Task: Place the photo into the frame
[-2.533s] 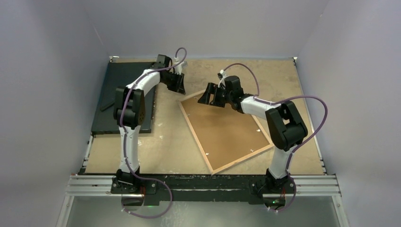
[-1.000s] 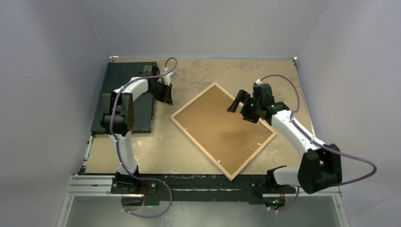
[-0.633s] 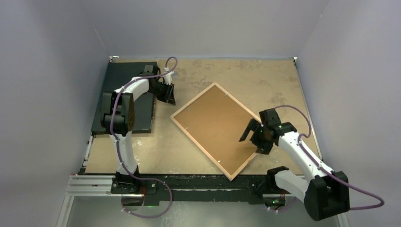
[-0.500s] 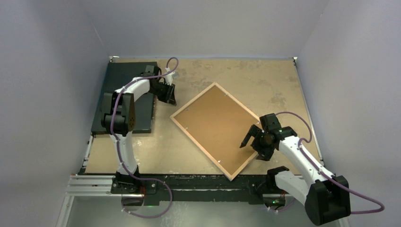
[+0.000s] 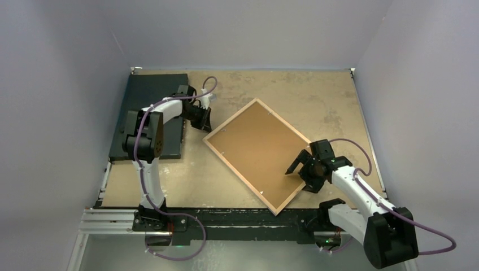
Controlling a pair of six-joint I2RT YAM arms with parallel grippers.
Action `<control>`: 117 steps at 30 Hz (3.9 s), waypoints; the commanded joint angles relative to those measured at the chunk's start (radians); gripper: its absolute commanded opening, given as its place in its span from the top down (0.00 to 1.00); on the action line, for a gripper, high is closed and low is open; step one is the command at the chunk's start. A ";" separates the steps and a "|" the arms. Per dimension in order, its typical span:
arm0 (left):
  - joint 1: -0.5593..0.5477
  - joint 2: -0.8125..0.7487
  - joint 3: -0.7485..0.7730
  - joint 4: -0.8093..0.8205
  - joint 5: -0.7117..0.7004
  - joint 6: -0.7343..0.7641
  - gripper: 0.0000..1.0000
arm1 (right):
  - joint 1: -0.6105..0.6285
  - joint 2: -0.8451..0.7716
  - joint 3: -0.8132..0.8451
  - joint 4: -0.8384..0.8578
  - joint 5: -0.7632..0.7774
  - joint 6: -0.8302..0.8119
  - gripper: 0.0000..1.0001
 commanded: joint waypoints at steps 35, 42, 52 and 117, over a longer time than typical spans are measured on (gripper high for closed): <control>-0.044 -0.223 -0.236 -0.144 0.026 0.155 0.98 | -0.129 0.390 0.340 0.154 0.149 -0.172 0.01; -0.020 -0.238 -0.203 -0.174 0.034 0.163 0.98 | -0.106 0.333 0.384 0.168 0.182 -0.186 0.01; 0.008 -0.242 -0.207 -0.214 0.227 0.174 0.81 | 0.275 0.408 0.401 0.552 0.008 0.037 0.01; 0.008 -0.151 -0.282 -0.116 0.226 0.174 0.94 | 0.599 0.998 0.561 1.120 0.023 0.237 0.44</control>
